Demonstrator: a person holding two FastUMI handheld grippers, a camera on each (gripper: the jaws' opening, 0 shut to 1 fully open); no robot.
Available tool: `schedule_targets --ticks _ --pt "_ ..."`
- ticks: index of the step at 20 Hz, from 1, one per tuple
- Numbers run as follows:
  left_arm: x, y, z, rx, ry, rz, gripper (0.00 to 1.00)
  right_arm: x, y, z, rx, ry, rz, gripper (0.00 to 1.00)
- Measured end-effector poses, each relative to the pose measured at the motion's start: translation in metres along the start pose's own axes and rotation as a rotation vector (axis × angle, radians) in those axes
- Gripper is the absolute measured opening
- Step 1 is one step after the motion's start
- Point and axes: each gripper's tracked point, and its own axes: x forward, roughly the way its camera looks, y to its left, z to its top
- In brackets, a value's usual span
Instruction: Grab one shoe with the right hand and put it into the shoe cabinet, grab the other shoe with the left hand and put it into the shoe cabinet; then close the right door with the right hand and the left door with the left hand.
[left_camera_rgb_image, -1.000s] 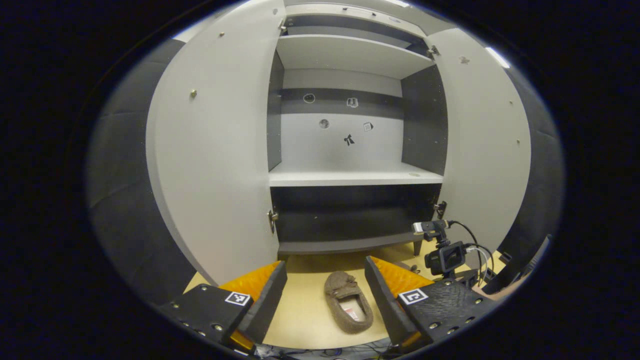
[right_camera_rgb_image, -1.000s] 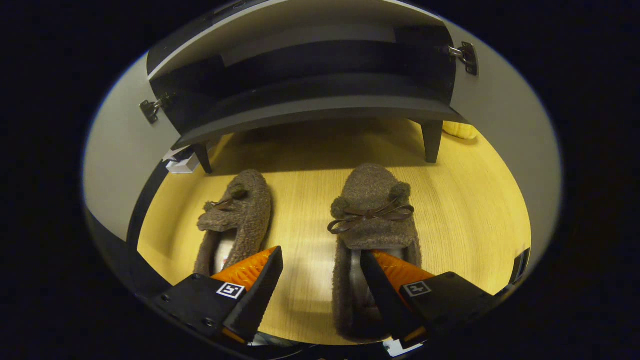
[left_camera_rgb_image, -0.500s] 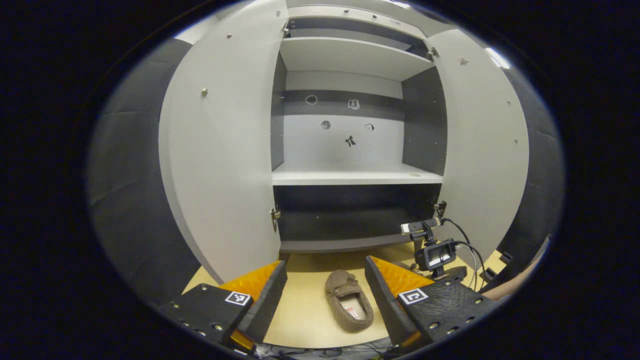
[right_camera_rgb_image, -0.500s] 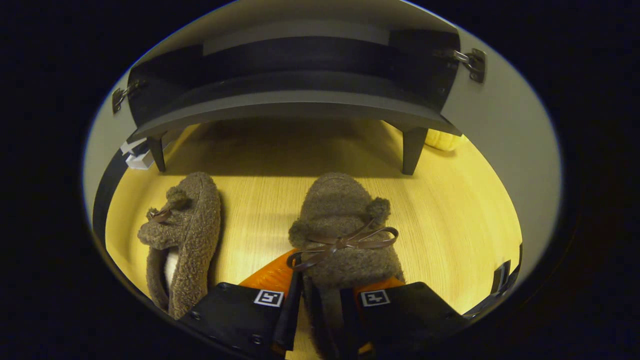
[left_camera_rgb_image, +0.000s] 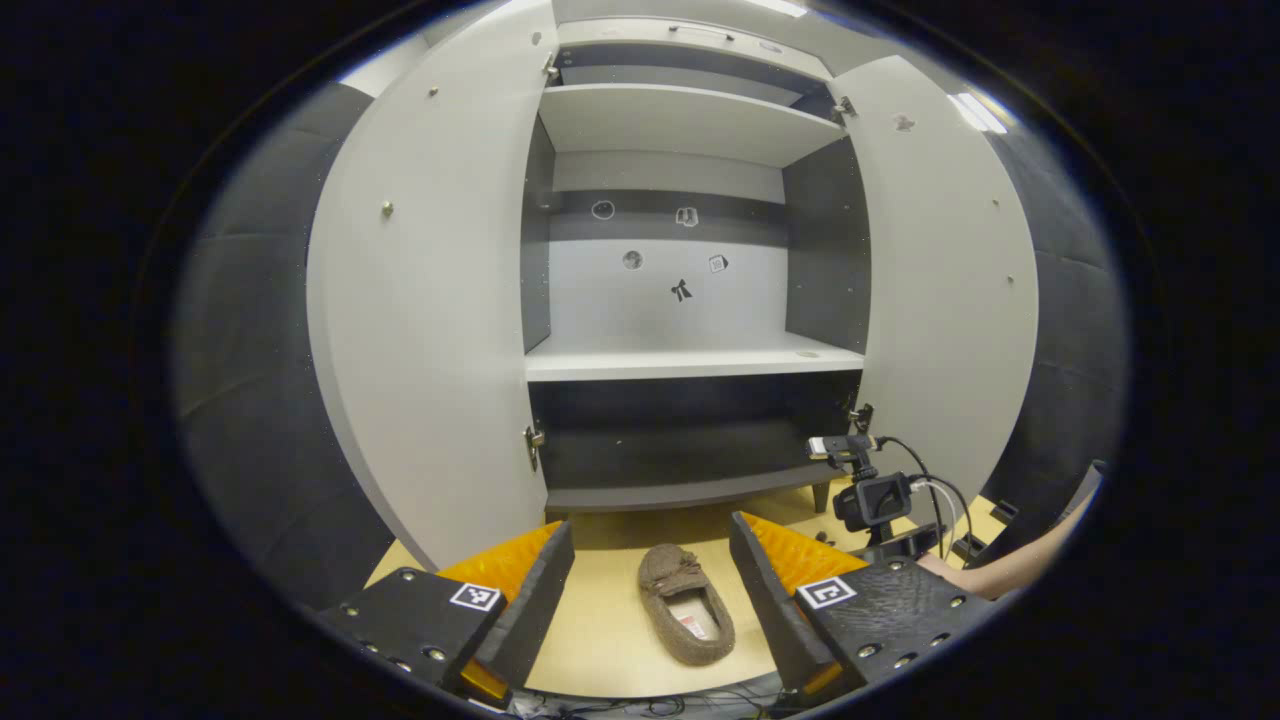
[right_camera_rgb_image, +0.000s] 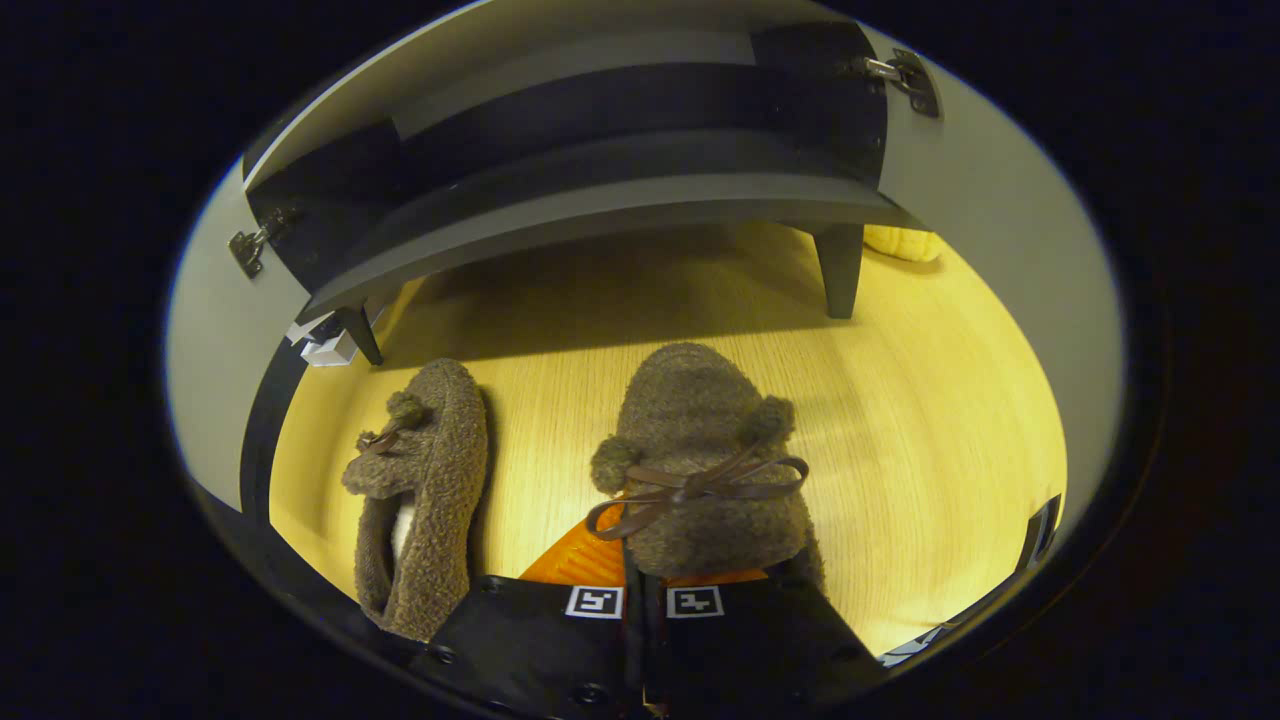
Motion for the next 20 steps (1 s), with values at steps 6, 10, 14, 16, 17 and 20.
schedule_targets --ticks 6,10,14,16,17,20 --pt "-0.013 -0.002 0.008 0.001 -0.03 -0.001 0.91 -0.044 0.004 -0.012 -0.007 0.009 0.025 0.02" --pt "-0.02 0.0 0.014 -0.003 -0.052 0.002 0.91 -0.082 0.017 -0.003 -0.002 -0.032 0.08 0.02" --pt "-0.024 0.001 0.022 0.01 -0.078 -0.003 0.91 -0.118 0.039 0.0 -0.039 -0.077 0.133 0.02" --pt "-0.025 0.001 0.024 0.028 -0.088 -0.003 0.91 -0.133 0.047 0.001 -0.062 -0.097 0.151 0.02" --pt "-0.025 -0.001 0.025 0.034 -0.09 -0.01 0.91 -0.141 0.05 0.004 -0.072 -0.108 0.158 0.02" --pt "-0.026 -0.003 0.028 0.034 -0.105 -0.031 0.91 -0.165 0.057 0.01 -0.093 -0.15 0.169 0.02"
